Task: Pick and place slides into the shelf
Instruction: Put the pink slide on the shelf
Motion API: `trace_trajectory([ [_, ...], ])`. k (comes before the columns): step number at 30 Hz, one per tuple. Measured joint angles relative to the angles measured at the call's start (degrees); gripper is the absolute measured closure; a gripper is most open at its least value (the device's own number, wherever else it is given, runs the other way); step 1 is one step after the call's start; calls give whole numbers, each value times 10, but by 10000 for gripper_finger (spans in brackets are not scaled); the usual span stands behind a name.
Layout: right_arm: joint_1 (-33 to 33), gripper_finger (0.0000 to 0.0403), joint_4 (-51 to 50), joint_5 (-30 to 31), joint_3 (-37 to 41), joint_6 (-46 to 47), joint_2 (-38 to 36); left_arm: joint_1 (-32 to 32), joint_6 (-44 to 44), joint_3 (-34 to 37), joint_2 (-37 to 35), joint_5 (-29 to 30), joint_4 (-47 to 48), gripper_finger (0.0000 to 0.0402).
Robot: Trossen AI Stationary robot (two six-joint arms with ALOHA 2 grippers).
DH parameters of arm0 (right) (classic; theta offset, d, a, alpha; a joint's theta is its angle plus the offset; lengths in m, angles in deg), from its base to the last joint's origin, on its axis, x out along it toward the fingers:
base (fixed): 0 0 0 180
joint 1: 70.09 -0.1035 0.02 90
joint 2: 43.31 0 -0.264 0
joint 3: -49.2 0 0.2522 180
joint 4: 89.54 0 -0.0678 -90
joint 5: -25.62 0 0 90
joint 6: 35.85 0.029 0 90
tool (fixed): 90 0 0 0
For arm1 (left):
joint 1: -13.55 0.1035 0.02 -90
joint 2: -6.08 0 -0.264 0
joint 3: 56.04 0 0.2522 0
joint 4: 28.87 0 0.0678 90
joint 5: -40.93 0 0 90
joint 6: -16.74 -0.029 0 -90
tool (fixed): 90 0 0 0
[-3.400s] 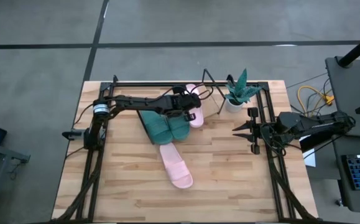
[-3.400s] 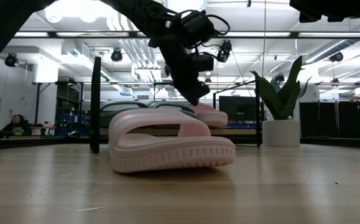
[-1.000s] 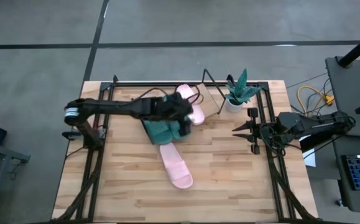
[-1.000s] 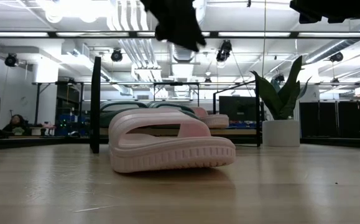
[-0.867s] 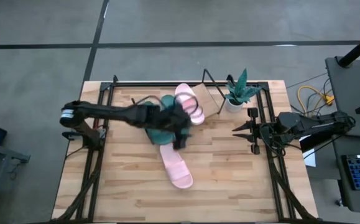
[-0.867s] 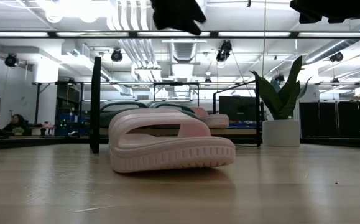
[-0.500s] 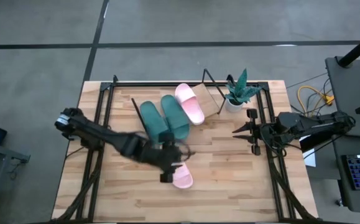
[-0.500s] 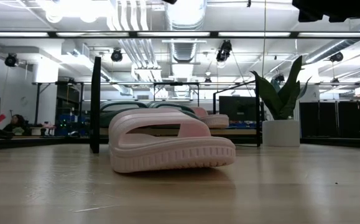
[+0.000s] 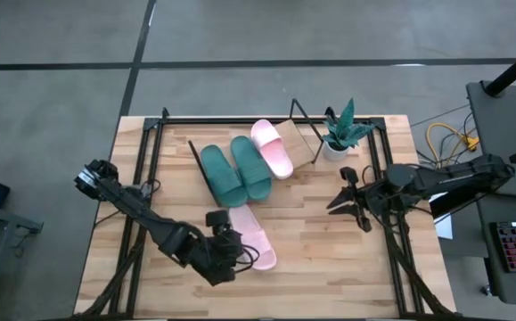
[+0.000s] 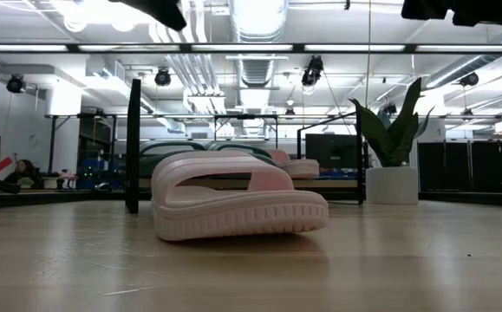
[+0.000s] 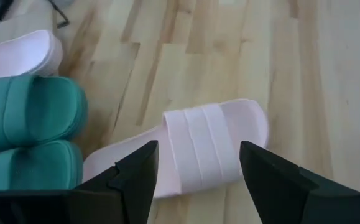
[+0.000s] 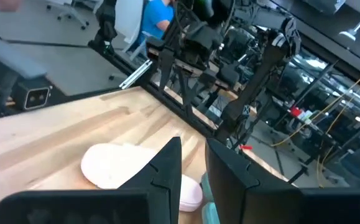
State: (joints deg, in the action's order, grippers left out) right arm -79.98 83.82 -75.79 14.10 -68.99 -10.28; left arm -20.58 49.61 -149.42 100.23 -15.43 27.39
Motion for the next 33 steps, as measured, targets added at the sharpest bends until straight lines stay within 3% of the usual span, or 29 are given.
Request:
trace_trajectory([
  [9, 0, 339, 7, 0, 0, 18, 21, 0, -5, 30, 34, 13, -112, 191],
  [25, 0, 339, -7, 0, 0, 57, 24, -14, -4, -41, 166, 4, -106, 192],
  [33, 0, 339, -26, 0, 0, 64, 24, -25, -52, -70, 230, 13, -96, 192],
])
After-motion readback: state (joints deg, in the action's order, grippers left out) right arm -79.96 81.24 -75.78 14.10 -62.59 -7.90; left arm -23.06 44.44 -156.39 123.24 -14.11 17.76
